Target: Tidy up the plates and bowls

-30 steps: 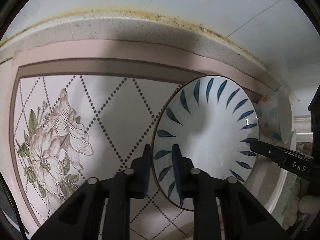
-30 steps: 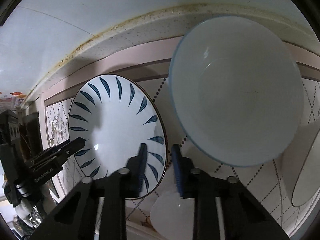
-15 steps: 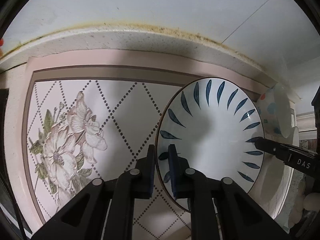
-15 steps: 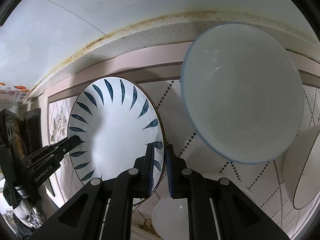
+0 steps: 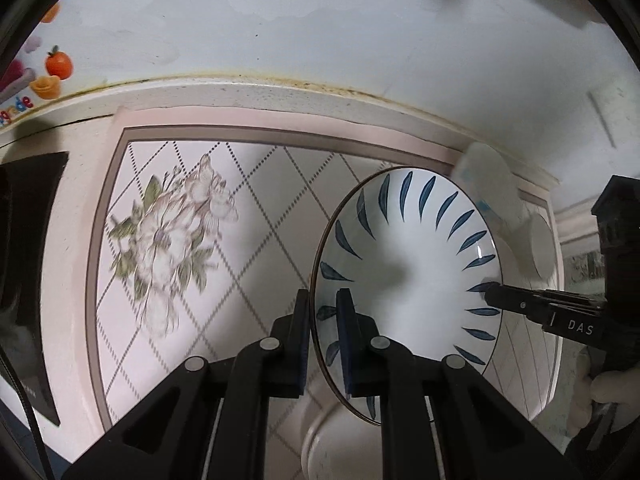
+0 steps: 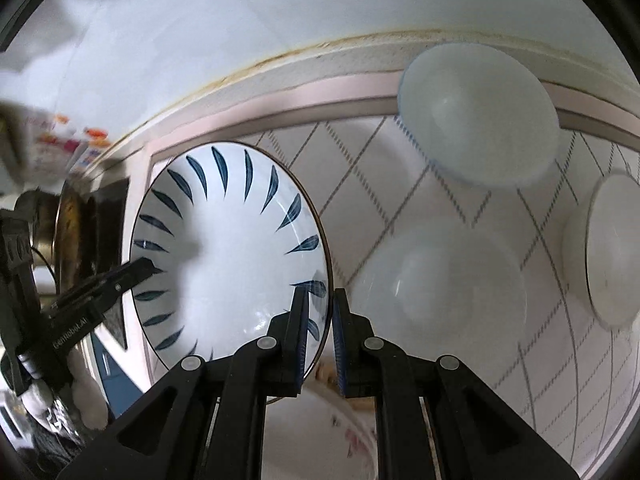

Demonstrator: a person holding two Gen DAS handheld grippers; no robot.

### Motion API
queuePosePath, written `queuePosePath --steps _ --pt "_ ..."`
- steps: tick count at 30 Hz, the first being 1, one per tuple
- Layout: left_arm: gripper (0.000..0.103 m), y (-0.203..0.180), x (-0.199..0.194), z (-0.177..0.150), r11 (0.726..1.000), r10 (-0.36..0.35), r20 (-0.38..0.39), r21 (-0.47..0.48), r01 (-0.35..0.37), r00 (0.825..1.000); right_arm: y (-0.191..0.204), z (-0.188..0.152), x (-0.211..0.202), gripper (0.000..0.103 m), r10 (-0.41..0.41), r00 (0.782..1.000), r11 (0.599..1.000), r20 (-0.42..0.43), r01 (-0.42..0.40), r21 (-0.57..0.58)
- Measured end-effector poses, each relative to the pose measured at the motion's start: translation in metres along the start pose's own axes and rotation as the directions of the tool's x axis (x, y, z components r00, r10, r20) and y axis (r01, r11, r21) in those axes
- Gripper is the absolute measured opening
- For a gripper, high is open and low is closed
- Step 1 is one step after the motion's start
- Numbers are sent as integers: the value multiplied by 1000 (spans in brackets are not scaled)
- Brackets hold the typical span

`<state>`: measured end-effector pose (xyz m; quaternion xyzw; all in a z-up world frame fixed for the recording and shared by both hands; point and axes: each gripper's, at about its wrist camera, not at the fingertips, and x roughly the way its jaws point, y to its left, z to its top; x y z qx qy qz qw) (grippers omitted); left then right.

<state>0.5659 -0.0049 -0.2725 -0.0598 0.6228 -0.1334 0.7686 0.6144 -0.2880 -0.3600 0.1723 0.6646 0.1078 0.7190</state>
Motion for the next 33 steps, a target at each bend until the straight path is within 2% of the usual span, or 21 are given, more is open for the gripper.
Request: queuePosePath --steps 3,8,12,20,26,33 --pt "10 -9 -18 -23 1000 -10 5 14 10 1000 3 -28 -11 13 15 1000 1000 -1 -15 -11" --pt "10 -22 -20 -45 999 -18 -4 34 18 1000 0 -72 -27 13 43 999 999 9 -43 -4" --pt "10 -27 -8 -67 998 -12 -31 54 14 999 -9 -106 -29 13 41 999 999 0 -41 0" --pt "10 -23 27 -108 999 1 -133 46 6 991 -25 -158 -1 13 50 997 998 -57 -48 38" --pt "11 -21 48 -121 999 32 -169 48 -25 985 -33 -176 22 13 43 995 998 -91 -39 44" --pt "10 -26 62 -125 998 47 -183 55 -38 982 -38 -172 38 13 26 994 999 -108 -22 41"
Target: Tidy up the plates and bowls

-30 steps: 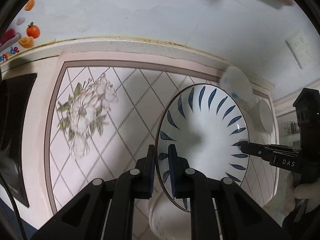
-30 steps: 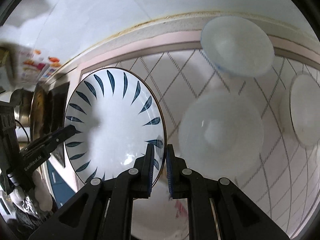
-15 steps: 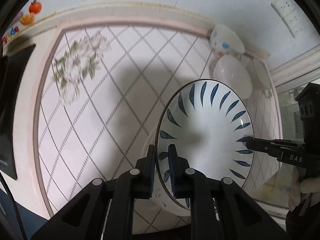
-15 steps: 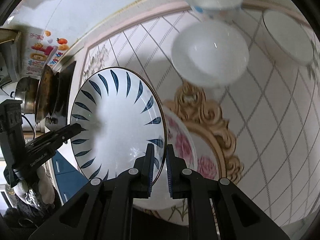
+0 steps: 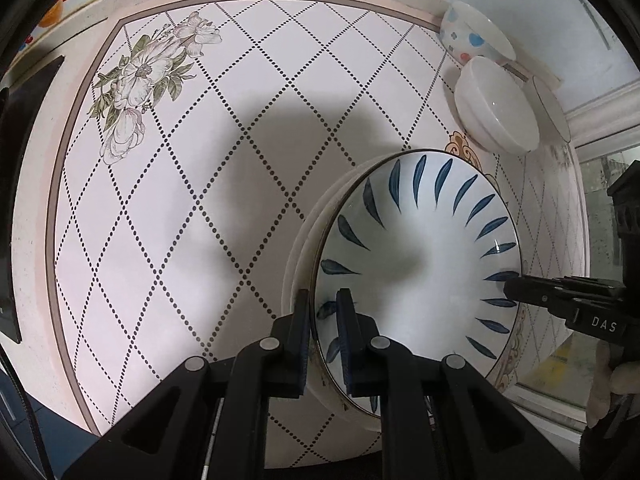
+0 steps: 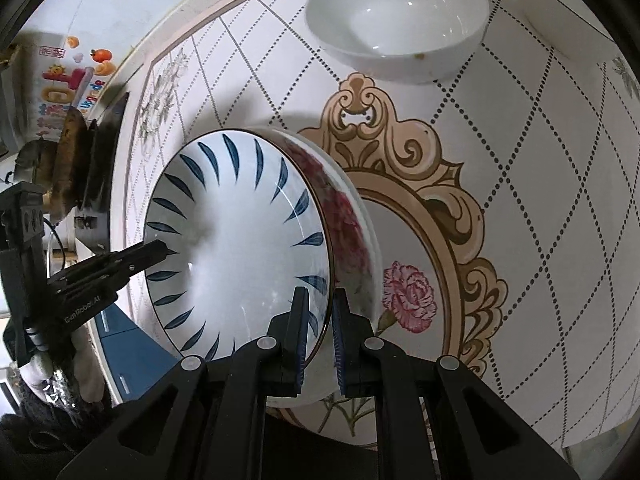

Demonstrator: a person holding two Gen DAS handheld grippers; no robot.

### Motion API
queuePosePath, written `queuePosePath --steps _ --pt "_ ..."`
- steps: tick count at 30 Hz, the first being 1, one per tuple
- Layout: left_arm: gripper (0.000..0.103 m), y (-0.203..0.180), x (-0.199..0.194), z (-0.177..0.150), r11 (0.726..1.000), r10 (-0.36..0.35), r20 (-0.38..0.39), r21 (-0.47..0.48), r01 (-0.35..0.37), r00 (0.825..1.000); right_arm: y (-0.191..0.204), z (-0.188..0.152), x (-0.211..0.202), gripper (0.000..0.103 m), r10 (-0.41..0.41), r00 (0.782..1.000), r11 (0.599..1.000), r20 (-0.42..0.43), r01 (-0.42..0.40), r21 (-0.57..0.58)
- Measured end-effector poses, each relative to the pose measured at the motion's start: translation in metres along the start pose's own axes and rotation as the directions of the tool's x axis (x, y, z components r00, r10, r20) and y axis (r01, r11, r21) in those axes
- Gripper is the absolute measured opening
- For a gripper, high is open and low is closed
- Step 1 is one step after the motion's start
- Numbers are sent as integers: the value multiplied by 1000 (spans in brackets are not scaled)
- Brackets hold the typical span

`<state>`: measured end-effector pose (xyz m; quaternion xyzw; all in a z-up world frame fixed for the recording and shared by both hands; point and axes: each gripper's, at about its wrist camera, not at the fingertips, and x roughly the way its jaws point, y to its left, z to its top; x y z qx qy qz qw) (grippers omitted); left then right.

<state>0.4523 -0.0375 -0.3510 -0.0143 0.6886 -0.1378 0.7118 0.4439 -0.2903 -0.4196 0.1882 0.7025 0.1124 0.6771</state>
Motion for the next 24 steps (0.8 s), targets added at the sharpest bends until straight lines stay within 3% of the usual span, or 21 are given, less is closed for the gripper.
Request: queuePosePath --steps 24 --pt "11 -17 23 -4 997 56 13 -44 -55 998 -10 -7 -8 16 24 1000 1000 -10 -24 7"
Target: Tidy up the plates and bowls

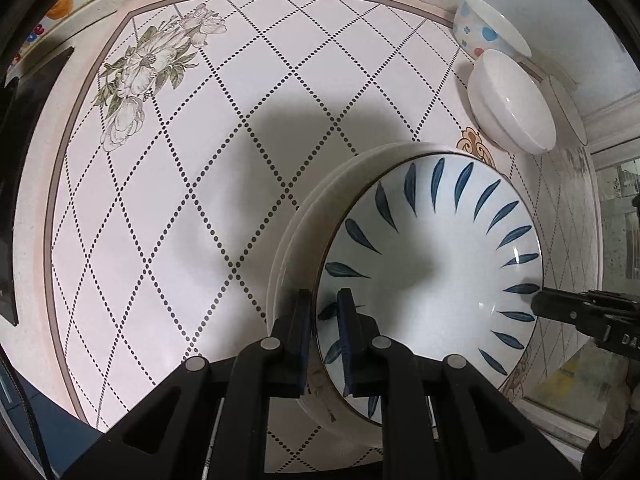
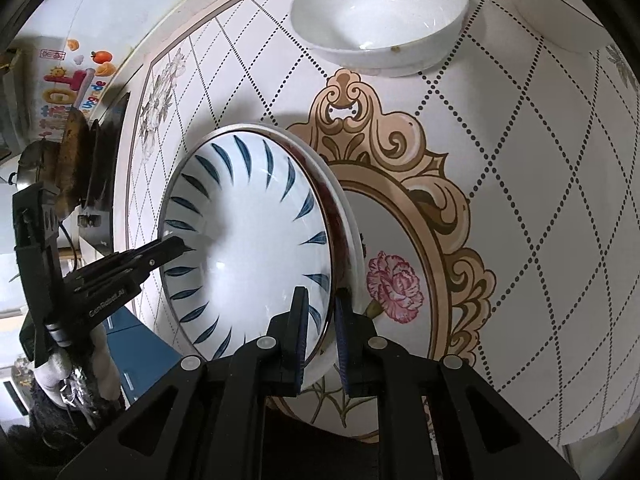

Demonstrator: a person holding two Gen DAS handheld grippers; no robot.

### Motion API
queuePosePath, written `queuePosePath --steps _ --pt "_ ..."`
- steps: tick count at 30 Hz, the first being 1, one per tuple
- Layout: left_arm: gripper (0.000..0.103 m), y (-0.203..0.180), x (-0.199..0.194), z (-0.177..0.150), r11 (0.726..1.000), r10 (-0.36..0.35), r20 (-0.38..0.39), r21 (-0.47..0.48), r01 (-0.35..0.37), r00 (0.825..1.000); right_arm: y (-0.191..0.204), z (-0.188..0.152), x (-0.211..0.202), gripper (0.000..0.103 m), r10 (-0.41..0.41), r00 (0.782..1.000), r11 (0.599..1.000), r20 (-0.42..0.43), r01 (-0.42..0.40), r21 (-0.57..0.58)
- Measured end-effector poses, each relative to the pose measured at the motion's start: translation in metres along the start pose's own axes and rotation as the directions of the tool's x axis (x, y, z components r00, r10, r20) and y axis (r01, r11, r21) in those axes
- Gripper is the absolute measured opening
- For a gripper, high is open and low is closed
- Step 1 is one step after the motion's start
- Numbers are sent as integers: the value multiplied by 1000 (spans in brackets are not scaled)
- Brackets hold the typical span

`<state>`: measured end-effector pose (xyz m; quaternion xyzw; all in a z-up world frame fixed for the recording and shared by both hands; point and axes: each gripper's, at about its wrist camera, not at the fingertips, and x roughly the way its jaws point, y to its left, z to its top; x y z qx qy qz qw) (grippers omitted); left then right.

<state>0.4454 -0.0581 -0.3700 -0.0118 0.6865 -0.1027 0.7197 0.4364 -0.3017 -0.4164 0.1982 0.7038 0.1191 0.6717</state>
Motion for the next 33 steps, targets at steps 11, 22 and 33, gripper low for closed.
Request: queuePosePath --steps 11,22,33 --pt "11 -15 -35 -21 998 69 70 -17 -68 995 17 -16 -27 17 -75 994 995 79 80 -59" --pt "28 -32 -133 -68 996 66 283 39 -80 957 73 -84 -87 59 -119 960 985 254 147 -92" --pt "32 -36 -199 -128 997 28 388 54 -52 921 118 -175 -160 75 -165 886 968 434 228 -99"
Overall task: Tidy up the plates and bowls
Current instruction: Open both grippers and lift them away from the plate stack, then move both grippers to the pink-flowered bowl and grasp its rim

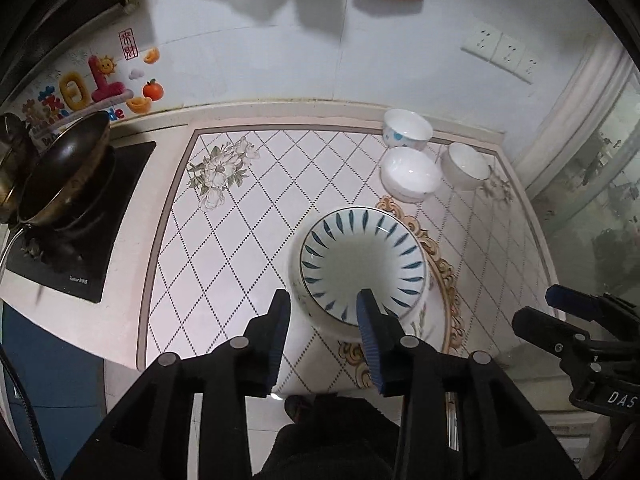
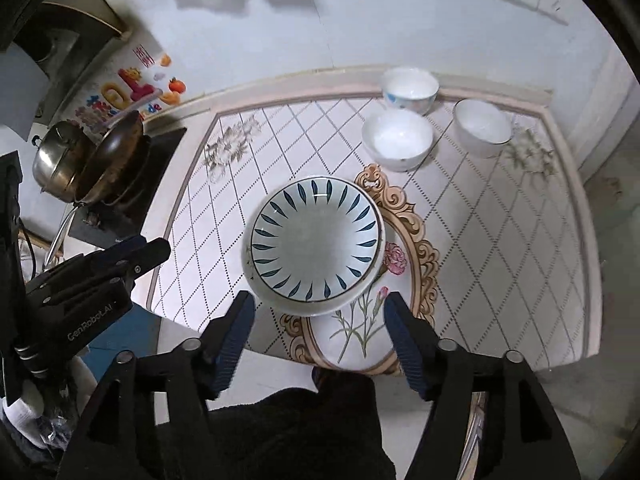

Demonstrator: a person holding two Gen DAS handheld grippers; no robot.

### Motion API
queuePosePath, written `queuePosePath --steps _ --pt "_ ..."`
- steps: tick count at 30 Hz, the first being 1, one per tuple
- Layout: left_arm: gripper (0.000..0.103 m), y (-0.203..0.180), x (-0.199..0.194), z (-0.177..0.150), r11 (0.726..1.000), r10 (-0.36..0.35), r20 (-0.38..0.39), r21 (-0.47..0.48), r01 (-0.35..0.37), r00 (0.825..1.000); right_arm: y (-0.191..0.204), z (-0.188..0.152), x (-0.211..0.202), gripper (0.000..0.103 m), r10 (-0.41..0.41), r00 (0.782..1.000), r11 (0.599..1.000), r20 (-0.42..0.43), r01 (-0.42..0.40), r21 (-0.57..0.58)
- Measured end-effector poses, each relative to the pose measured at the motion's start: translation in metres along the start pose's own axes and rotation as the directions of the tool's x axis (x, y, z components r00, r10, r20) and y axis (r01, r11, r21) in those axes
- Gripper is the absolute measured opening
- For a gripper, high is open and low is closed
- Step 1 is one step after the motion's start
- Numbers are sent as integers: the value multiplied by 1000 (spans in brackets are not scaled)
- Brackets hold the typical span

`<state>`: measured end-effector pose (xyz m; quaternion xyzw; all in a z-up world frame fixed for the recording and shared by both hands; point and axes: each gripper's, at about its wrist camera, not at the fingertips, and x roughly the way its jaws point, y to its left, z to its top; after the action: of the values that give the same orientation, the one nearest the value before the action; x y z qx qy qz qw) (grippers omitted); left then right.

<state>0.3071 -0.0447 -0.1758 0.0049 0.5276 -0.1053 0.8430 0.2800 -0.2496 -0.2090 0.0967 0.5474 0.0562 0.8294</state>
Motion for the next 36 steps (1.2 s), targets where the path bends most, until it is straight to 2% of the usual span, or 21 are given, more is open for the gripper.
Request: queuePosePath --steps 7,15,17,19,24,28,31,36 --pt "32 -7 -27 -20 1000 -24 22 13 23 999 3 -34 -42 75 0 999 999 54 -2 40" --pt "32 -11 -33 -30 999 -47 16 13 47 999 0 -52 -51 75 13 999 997 51 -17 76" --pt "37 -13 -31 -28 999 -45 16 13 45 999 -4 -53 -51 75 21 998 996 54 -26 87" --pt "37 -14 -27 -25 999 -42 19 2 42 999 -11 -50 -48 75 26 998 994 51 -31 104" --pt "37 -23 -2 1 999 -25 13 -30 25 1000 -43 -28 -31 75 61 997 985 44 -67 158" --pt "37 -35 36 36 999 5 2 -54 -5 1000 -85 11 2 75 78 996 976 36 -83 200" --pt "37 -44 69 63 997 2 -29 -77 -4 1000 -115 43 34 75 101 994 967 29 -105 233" --pt "37 -59 147 113 991 -63 -148 -126 44 987 -173 101 110 75 178 984 939 -31 -160 304"
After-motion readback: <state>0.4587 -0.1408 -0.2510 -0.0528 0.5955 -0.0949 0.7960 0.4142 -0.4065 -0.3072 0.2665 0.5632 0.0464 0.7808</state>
